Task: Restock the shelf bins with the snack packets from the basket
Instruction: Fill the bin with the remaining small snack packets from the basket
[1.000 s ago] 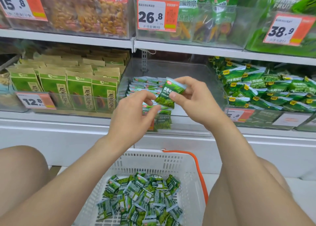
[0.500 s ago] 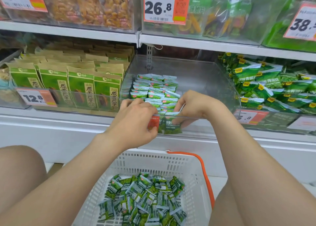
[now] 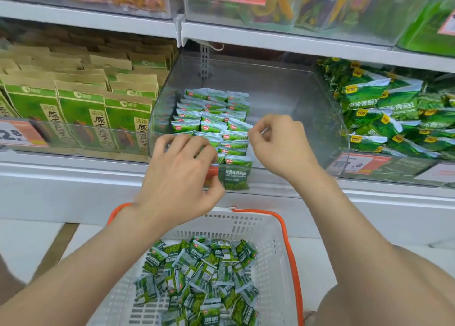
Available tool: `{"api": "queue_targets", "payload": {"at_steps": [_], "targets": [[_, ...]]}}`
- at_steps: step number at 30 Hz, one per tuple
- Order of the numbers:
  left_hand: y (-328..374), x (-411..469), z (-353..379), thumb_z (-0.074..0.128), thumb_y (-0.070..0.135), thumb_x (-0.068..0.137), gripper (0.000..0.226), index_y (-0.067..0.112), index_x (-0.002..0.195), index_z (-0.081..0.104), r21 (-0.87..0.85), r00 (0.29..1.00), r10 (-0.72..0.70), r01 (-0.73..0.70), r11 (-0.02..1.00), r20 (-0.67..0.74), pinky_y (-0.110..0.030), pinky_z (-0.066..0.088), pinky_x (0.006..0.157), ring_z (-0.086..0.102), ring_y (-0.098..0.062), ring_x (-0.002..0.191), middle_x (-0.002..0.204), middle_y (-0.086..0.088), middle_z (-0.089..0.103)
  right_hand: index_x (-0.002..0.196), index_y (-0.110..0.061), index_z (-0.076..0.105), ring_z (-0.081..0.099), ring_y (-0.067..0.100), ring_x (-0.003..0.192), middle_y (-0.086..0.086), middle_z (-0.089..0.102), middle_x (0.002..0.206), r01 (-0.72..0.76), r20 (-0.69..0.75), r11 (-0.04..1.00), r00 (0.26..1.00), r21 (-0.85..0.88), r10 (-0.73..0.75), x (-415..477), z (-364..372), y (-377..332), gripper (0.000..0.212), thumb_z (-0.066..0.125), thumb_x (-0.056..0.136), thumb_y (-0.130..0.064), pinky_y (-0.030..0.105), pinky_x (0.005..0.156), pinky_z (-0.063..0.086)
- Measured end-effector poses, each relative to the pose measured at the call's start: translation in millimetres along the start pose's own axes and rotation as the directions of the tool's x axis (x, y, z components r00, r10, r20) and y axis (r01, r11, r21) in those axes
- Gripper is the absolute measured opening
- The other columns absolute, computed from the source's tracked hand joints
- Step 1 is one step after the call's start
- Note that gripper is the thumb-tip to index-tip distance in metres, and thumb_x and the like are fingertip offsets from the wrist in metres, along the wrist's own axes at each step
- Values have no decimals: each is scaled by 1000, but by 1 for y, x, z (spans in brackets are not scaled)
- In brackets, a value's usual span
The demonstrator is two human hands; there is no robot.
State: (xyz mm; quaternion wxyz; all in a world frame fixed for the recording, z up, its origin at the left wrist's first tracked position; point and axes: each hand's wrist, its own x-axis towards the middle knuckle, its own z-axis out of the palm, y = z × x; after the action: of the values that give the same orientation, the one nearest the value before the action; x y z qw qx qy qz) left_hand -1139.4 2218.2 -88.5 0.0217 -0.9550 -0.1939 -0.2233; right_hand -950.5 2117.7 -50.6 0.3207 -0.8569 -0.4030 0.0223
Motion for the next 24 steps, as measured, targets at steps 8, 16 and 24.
{"api": "queue_targets", "payload": {"at_steps": [8,16,24], "targets": [[16,12,-1,70,39,85,25,22,102,72,-131,999,-53,51,990,-12,-54,40,102,60,-31,111,118,3,67,101,-18,63,59,22,78,-2,63,85,263,-29,963,965,49,-262,-16,1,-1,17,48,96,-23,43,72,51],[35,-1,5,61,29,82,26,18,103,71,-242,943,-169,99,965,-287,-50,36,96,50,-35,118,123,-3,64,82,-16,61,52,25,65,-2,58,74,551,43,832,834,-60,-550,-64,-13,-29,14,49,79,-21,36,56,44],[31,-82,72,72,15,86,22,23,104,63,-172,882,-129,229,958,454,-43,53,80,63,-29,99,103,1,63,75,-20,43,55,26,75,2,50,86,416,746,830,666,-371,0,-115,13,-12,23,54,94,-13,31,55,39]]}}
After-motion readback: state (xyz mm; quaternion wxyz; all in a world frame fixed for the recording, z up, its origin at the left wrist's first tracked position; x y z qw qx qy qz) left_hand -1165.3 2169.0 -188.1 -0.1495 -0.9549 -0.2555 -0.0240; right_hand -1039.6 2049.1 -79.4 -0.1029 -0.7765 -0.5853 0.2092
